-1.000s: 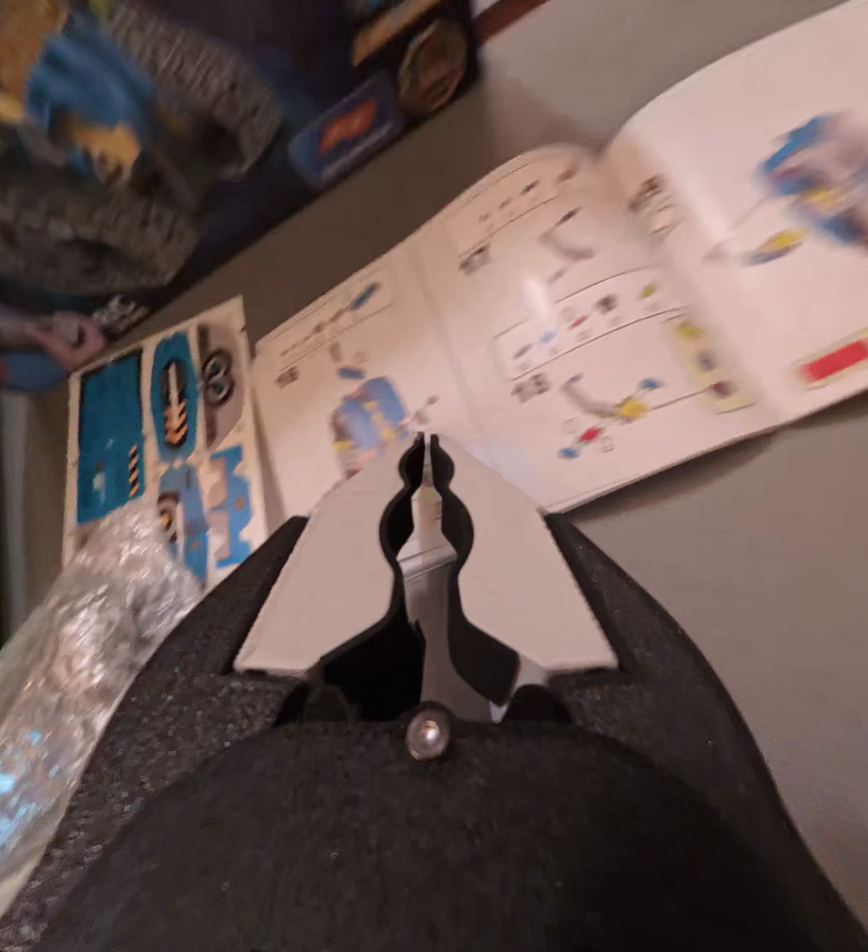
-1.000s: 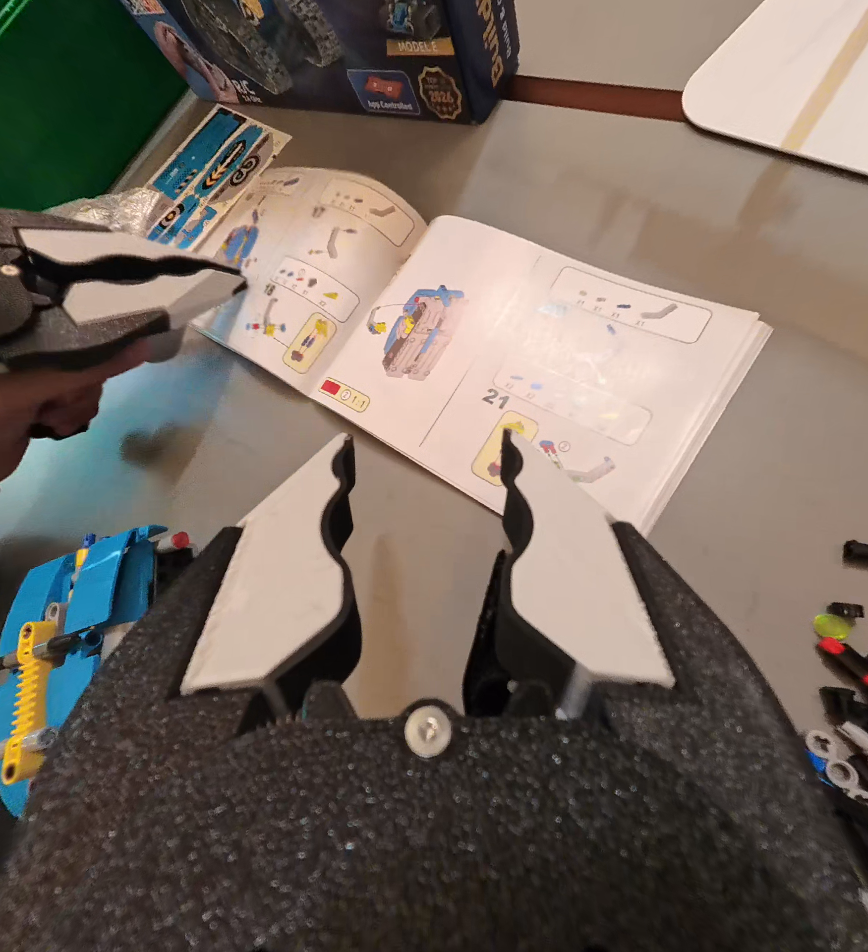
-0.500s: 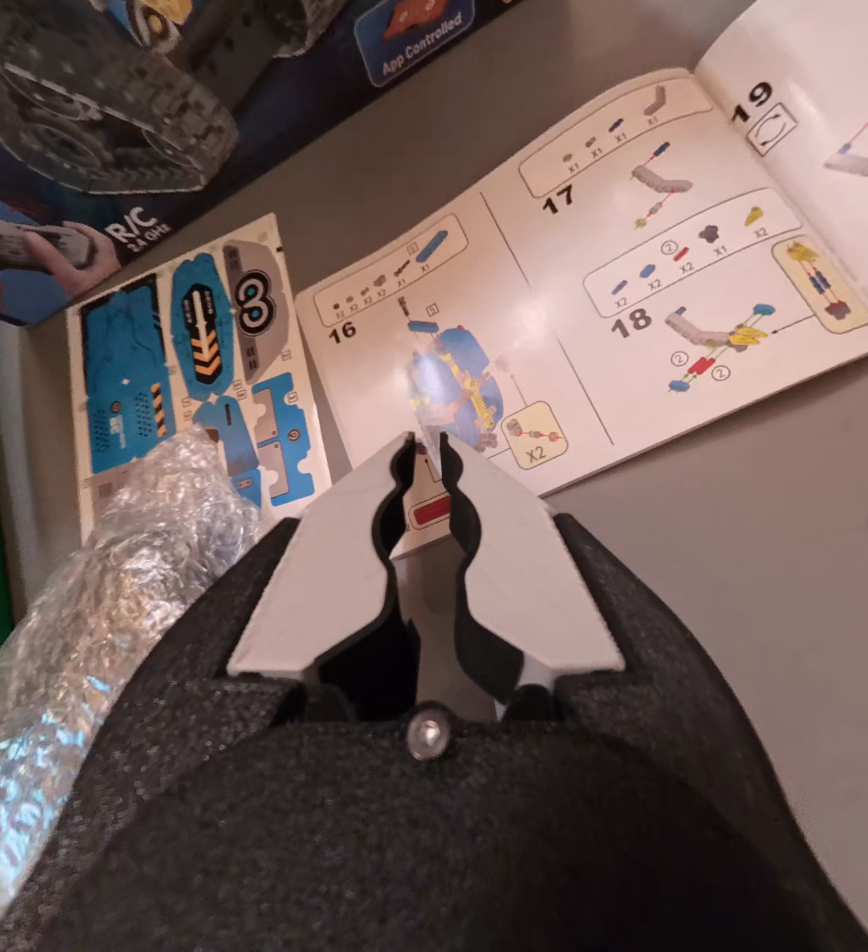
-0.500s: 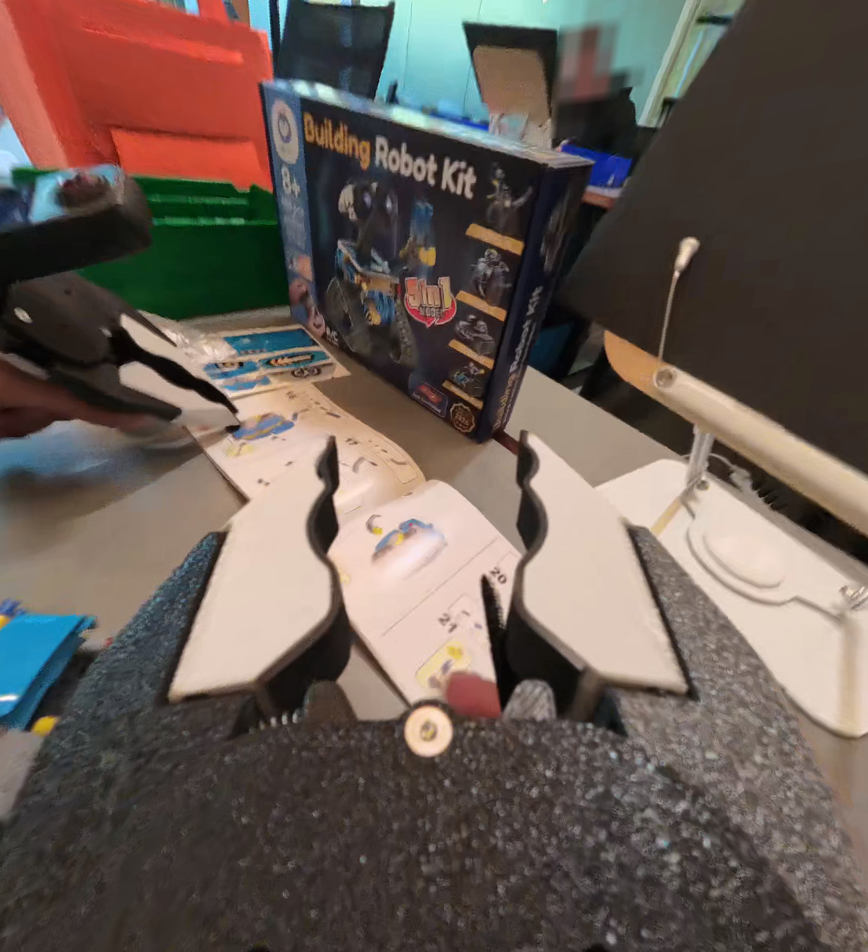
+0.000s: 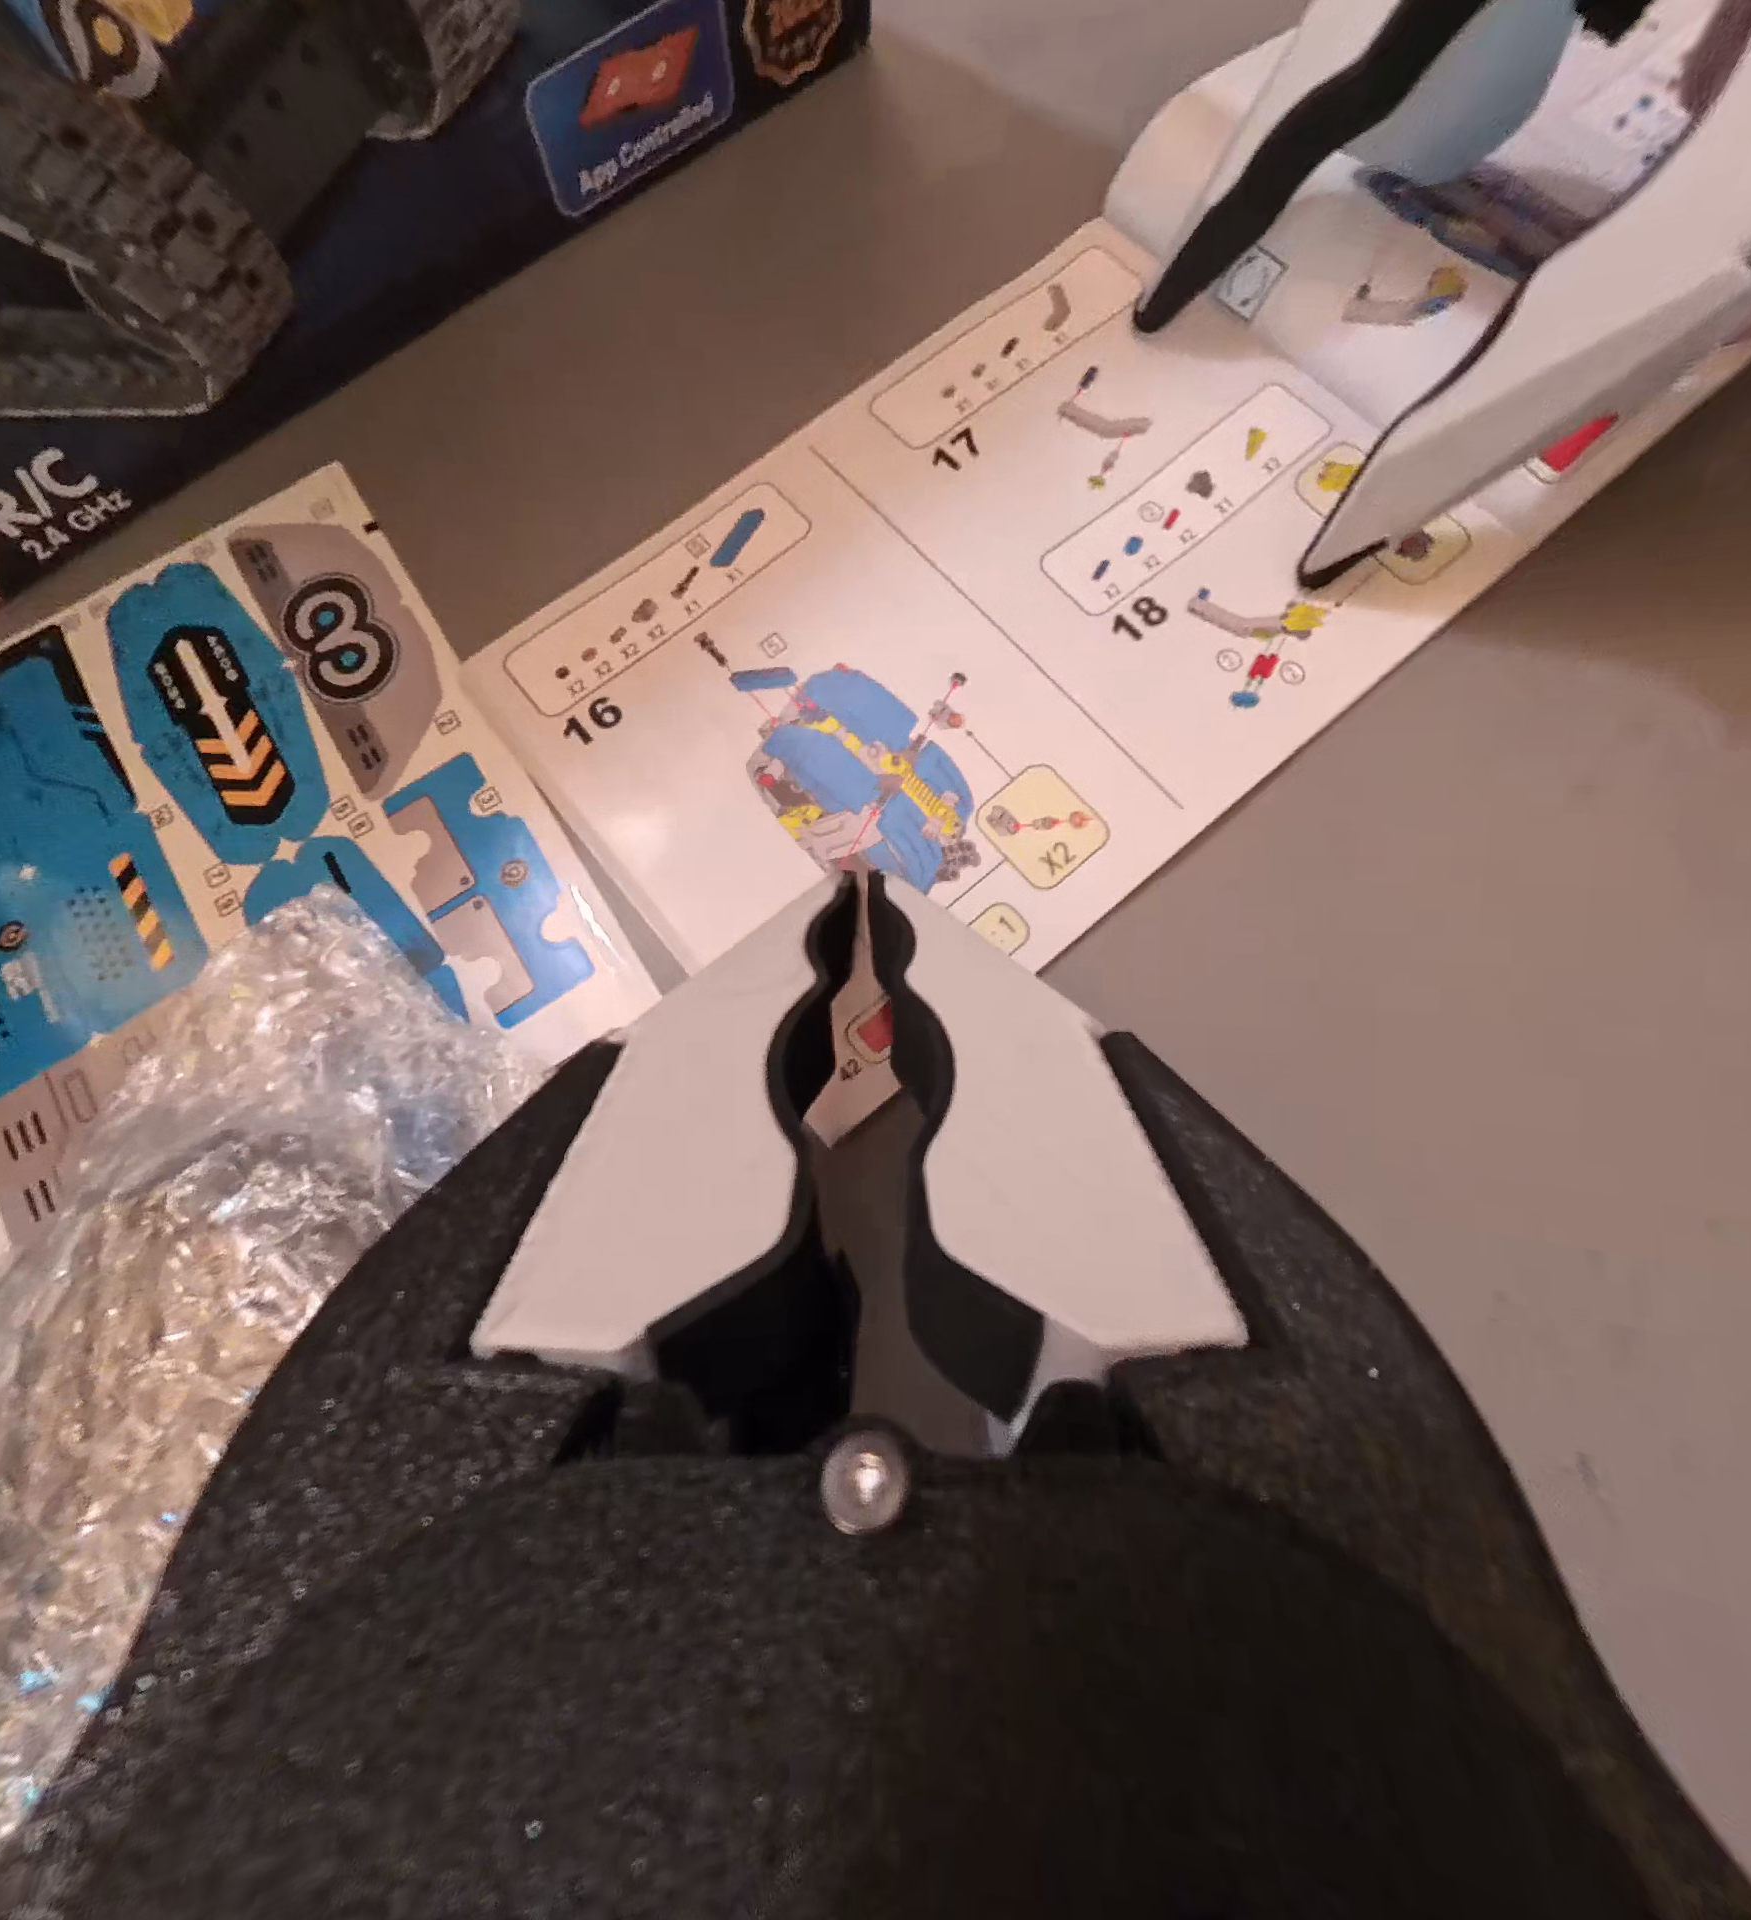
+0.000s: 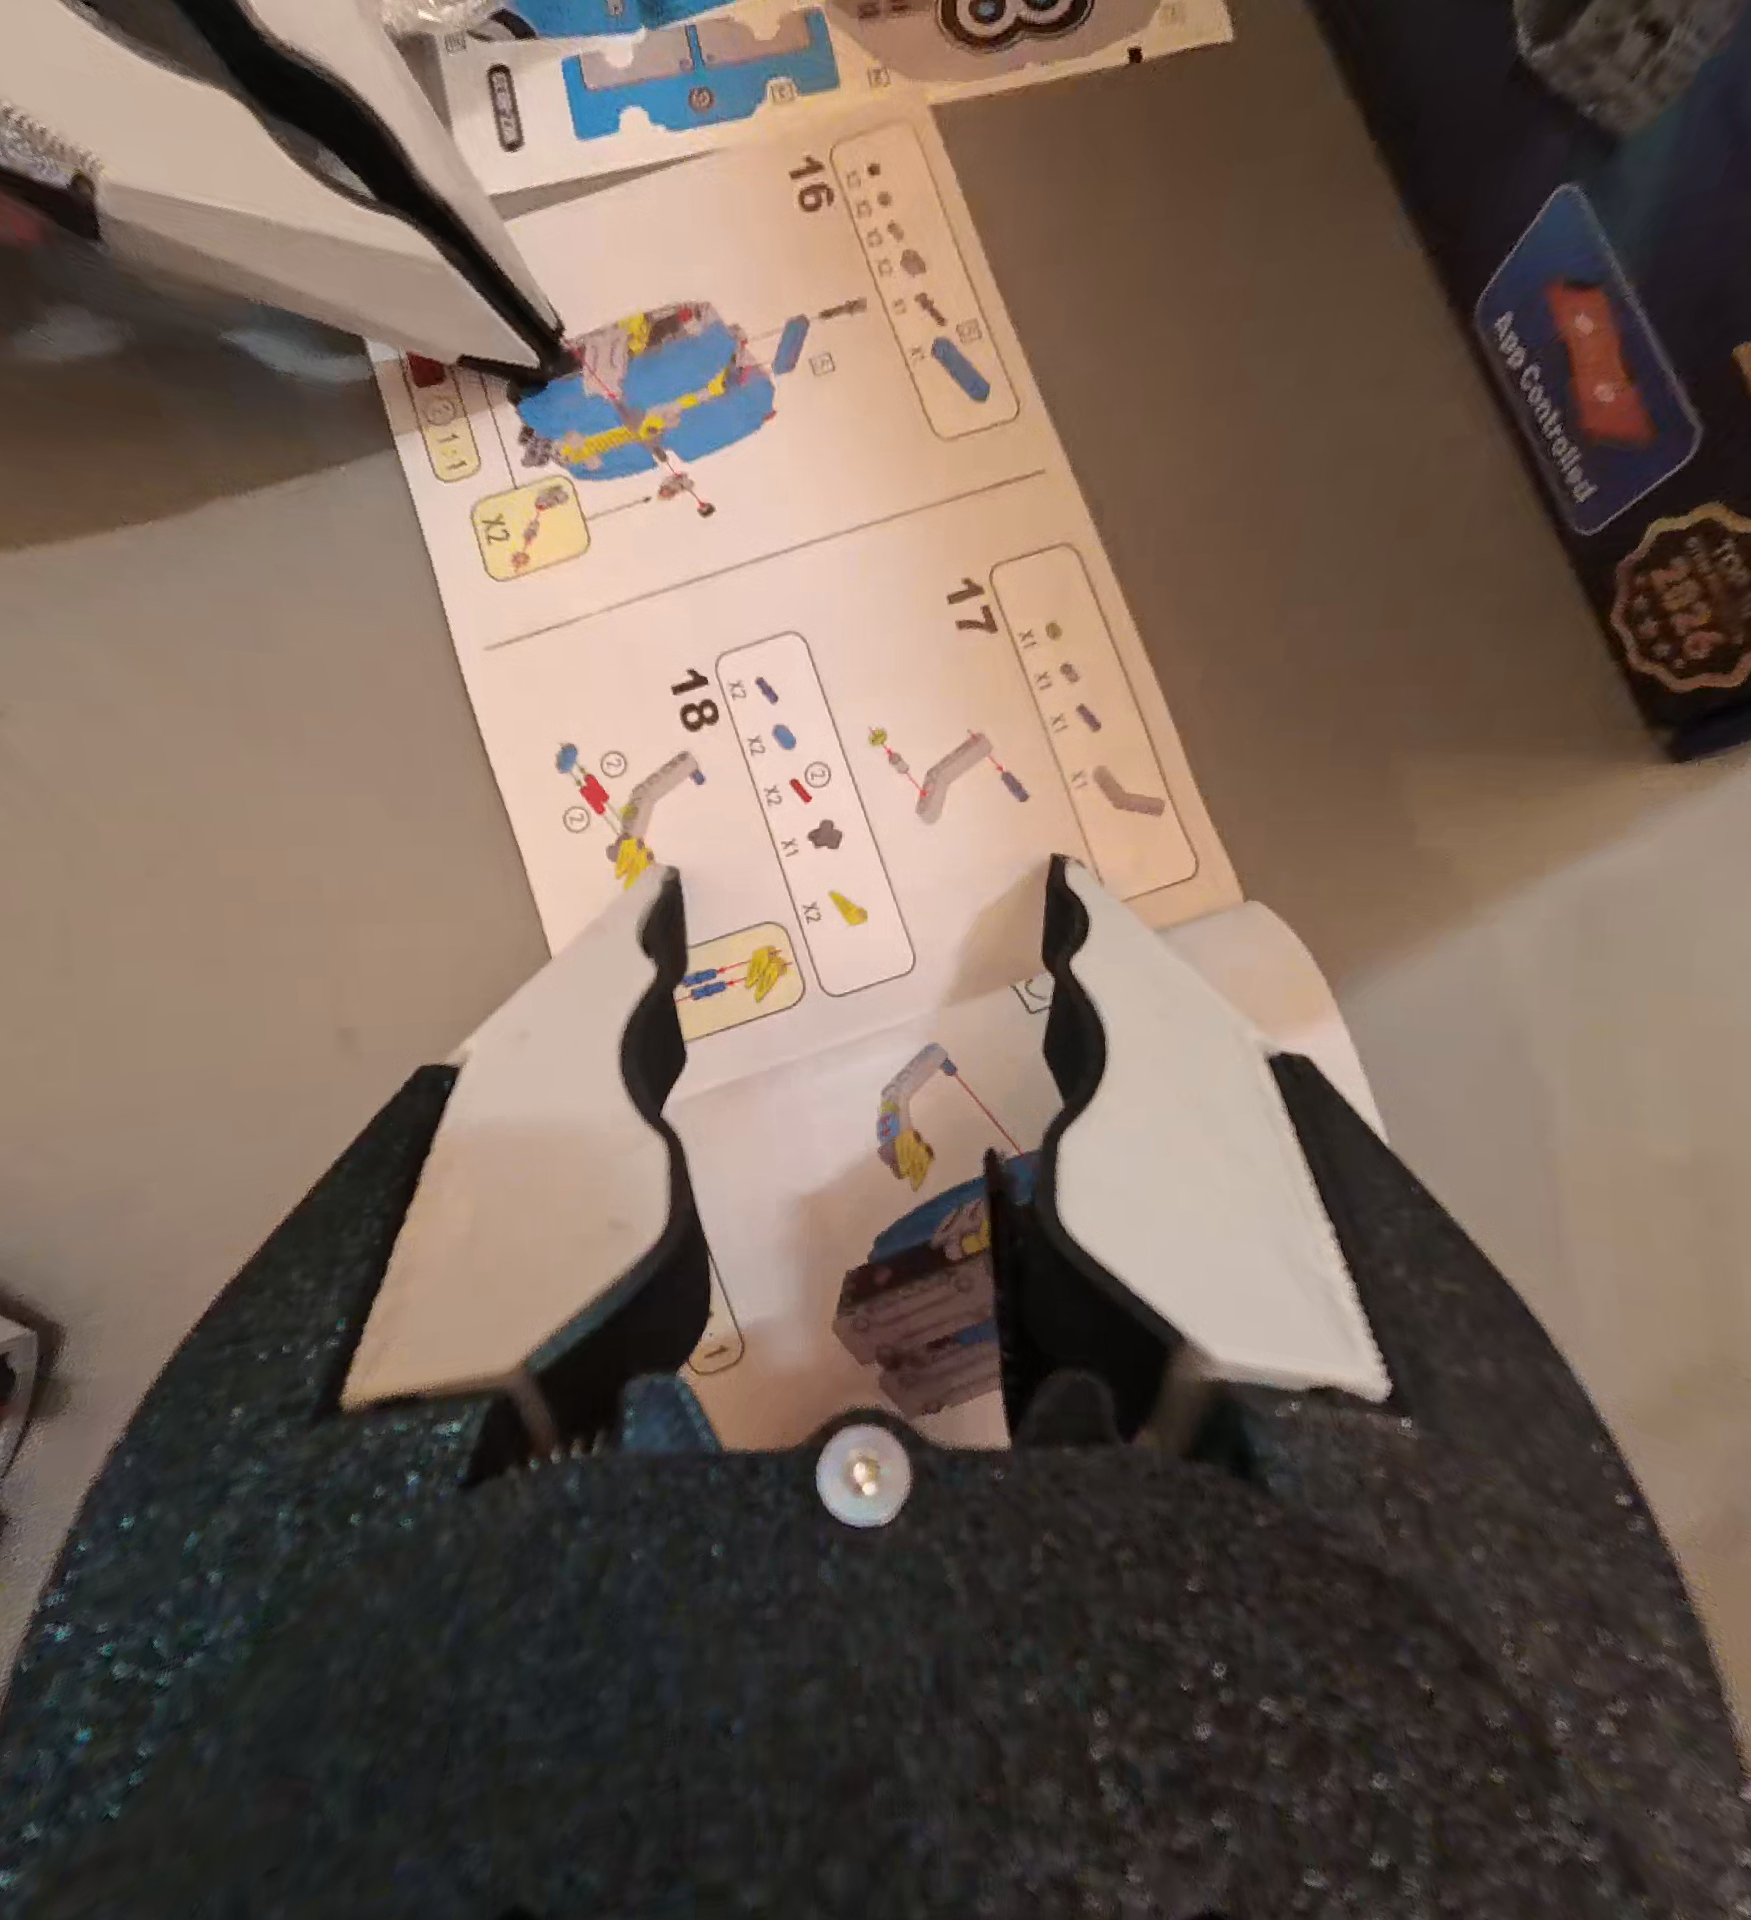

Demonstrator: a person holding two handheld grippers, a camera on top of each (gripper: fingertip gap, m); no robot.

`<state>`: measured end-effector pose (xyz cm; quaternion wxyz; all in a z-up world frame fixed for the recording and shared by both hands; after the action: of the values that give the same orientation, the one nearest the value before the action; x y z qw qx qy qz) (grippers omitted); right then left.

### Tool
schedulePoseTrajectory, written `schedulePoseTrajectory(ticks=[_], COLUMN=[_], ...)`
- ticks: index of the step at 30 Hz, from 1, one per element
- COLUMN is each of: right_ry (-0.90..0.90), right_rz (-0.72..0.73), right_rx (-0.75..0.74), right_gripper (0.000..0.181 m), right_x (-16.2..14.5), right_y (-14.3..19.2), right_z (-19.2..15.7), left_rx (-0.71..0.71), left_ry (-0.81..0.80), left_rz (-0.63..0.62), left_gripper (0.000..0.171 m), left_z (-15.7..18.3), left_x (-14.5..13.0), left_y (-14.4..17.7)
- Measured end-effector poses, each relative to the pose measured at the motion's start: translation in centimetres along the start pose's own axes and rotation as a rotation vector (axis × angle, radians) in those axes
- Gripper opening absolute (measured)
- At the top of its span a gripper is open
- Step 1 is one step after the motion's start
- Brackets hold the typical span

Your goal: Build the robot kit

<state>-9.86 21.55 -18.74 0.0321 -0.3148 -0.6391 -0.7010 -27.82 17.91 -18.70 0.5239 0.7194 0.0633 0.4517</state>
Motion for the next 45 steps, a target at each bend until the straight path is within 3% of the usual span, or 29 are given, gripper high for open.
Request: schedulePoseTrajectory(ticks=[4, 8, 14, 18, 20, 22, 23, 25, 26, 29, 31, 33, 35, 37, 40, 44, 45], right_ry=[-0.015, -0.041, -0.067, -0.023, -0.009, -0.056, -0.089, -0.144, -0.173, -0.371, -0.612, -0.873, -1.129, -1.307, -1.408, -1.416, -1.424], right_rz=[-0.024, -0.011, 0.003, 0.006, 0.064, 0.345, 0.436, 0.465, 0.442, 0.310, 0.246, 0.183, 0.053, 0.046, 0.204, 0.104, 0.080], right_rx=[0.002, -0.006, -0.018, -0.061, -0.075, -0.072, -0.106, -0.234, -0.348, -0.679, -0.801, -0.812, -0.827, -0.819, -0.779, -0.891, -0.892], right_gripper=[0.070, 0.070, 0.070, 0.069, 0.066, 0.057, 0.062, 0.073, 0.068, 0.056, 0.055, 0.058, 0.062, 0.061, 0.060, 0.065, 0.058], right_x=[0.0, 0.0, 0.0, 0.1, 1.4, 3.5, 3.5, 0.6, -1.8, -12.2, -20.3, -28.4, -35.7, -40.3, -41.7, -41.6, -41.4], right_y=[0.0, 0.0, 0.0, 0.3, 3.3, 10.6, 14.7, 22.0, 25.3, 33.6, 36.8, 36.7, 34.6, 31.5, 27.3, 24.3, 23.8], right_z=[-0.1, -0.2, -0.4, -0.7, -1.0, -2.2, -2.9, -5.0, -6.1, -9.9, -13.2, -17.3, -21.3, -24.5, -26.3, -25.6, -25.0], left_rx=[-0.012, -0.063, -0.234, -0.225, -0.203, -0.187, -0.176, -0.148, -0.133, -0.104, -0.066, -0.046, -0.072, -0.056, -0.045, -0.066, -0.070], left_ry=[-0.049, 0.011, 0.141, 0.085, 0.015, -0.051, -0.080, -0.123, -0.139, -0.183, -0.197, -0.218, -0.260, -0.269, -0.226, -0.158, -0.150], left_rz=[0.017, 0.144, 0.352, 0.394, 0.417, 0.408, 0.406, 0.412, 0.424, 0.439, 0.421, 0.387, 0.390, 0.425, 0.431, 0.414, 0.413], left_gripper=[0.000, 0.002, 0.020, 0.033, 0.037, 0.045, 0.047, 0.048, 0.048, 0.048, 0.049, 0.050, 0.049, 0.049, 0.050, 0.050, 0.050], left_z=[0.1, -0.1, 0.6, 1.2, 1.9, 2.7, 3.1, 3.6, 3.7, 4.3, 4.4, 4.7, 5.4, 5.5, 4.9, 4.2, 4.1], left_x=[-0.8, -0.9, -0.2, -0.1, 0.0, 0.0, -0.1, -0.2, -0.2, -0.3, -0.4, -0.4, -0.7, -0.7, -0.6, -0.4, -0.4], left_y=[0.8, 2.8, 5.0, 5.3, 5.6, 5.5, 5.5, 5.5, 5.7, 5.9, 5.6, 5.2, 5.3, 5.7, 5.7, 5.5, 5.5])
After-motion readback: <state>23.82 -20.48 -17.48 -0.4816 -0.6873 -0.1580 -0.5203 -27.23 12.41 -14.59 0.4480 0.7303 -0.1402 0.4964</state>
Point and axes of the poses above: each gripper's, where its closed fingertips meet, y back along the fingers, x out of its top, z = x × y across the jaws, the point moved 6 cm from there along y, back along the fingers, and after that the axes turned 11 degrees about -z, right-handed, at the moved point
